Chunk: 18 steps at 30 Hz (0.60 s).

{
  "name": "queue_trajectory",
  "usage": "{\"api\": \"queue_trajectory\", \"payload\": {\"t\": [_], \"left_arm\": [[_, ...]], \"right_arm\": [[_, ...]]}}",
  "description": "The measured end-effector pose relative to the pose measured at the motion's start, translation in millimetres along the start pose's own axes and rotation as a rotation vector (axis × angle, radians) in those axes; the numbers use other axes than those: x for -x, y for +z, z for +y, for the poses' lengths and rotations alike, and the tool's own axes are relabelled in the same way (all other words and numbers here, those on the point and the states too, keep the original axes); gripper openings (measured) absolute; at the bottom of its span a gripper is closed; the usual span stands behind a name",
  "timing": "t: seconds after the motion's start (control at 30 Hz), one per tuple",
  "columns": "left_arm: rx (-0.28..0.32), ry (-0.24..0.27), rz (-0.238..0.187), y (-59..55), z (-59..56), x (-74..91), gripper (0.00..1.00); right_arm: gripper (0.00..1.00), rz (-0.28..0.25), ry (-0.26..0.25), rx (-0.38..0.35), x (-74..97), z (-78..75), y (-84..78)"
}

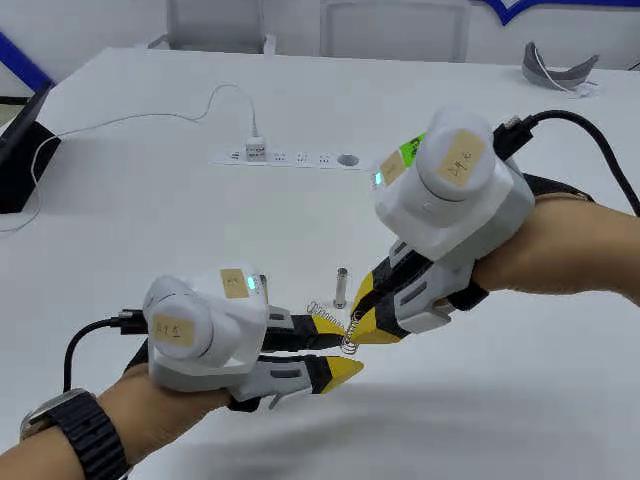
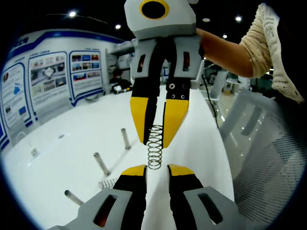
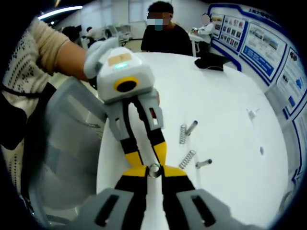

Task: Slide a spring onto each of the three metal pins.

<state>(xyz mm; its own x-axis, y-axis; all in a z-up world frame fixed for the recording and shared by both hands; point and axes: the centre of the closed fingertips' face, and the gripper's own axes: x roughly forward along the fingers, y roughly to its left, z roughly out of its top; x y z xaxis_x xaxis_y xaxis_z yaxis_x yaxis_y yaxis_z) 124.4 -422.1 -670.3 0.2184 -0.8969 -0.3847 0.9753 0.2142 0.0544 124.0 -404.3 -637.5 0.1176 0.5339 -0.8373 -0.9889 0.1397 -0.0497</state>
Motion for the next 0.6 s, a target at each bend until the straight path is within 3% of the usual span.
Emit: {"api": "queue_trajectory", "payload": {"t": [0.6], "left_arm": [[0.045,0.074,-0.024,-0.3,9.9,22.9,0.34]], "right_arm": [[0.12,0.032,-0.056,-0.043,15.8,-17.2,-21.4]]}}
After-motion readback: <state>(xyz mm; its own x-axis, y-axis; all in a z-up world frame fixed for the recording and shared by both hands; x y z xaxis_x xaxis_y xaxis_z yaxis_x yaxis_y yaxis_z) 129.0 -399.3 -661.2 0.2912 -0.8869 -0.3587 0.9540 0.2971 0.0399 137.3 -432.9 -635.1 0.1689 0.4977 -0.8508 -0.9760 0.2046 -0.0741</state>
